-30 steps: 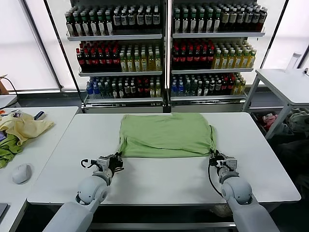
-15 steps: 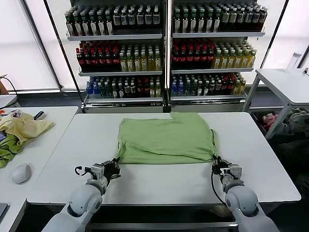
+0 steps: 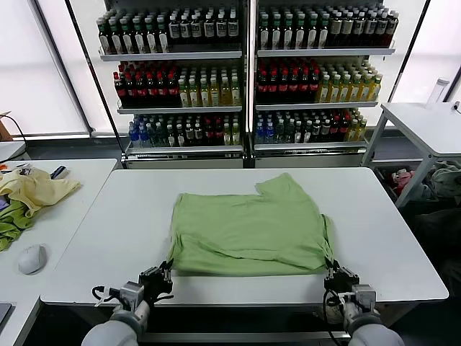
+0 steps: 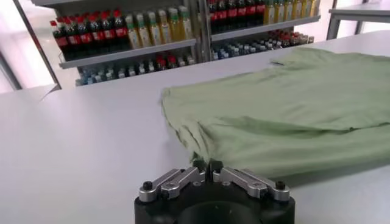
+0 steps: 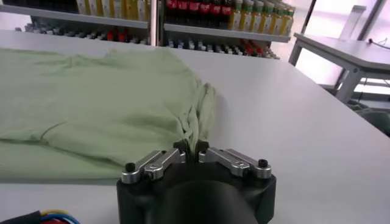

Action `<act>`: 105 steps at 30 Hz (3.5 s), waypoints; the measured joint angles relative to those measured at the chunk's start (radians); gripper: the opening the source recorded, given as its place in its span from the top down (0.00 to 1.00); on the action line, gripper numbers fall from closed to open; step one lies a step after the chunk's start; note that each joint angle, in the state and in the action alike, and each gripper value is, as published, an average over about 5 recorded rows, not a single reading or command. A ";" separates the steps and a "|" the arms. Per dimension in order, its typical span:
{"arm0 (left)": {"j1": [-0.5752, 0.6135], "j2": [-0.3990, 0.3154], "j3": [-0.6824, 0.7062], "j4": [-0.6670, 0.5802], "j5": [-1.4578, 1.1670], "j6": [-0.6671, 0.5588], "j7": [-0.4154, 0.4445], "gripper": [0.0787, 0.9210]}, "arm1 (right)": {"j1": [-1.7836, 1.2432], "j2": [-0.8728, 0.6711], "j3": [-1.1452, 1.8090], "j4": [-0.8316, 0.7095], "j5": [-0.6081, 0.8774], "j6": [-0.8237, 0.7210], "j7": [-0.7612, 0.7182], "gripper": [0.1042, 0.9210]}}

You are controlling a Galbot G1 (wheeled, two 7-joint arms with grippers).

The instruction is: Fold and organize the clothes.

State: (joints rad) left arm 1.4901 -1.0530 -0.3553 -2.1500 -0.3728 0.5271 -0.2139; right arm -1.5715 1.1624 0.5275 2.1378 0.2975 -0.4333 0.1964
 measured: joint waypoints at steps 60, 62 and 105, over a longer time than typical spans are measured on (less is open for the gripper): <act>-0.807 -0.122 0.287 0.778 -0.166 -0.005 -0.045 0.12 | 1.067 0.123 -0.362 -1.026 0.165 -0.009 0.004 0.12; -0.813 -0.126 0.290 0.788 -0.173 -0.006 -0.043 0.12 | 1.075 0.130 -0.367 -1.048 0.168 -0.007 -0.002 0.13; -0.660 -0.005 0.234 0.562 -0.326 -0.054 0.012 0.99 | 0.904 0.007 -0.336 -0.729 0.272 -0.026 -0.059 0.99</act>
State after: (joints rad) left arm 0.8299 -1.0584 -0.1212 -1.5879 -0.6992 0.4735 -0.2021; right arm -0.6678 1.1698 0.1912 1.4087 0.5697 -0.4595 0.1375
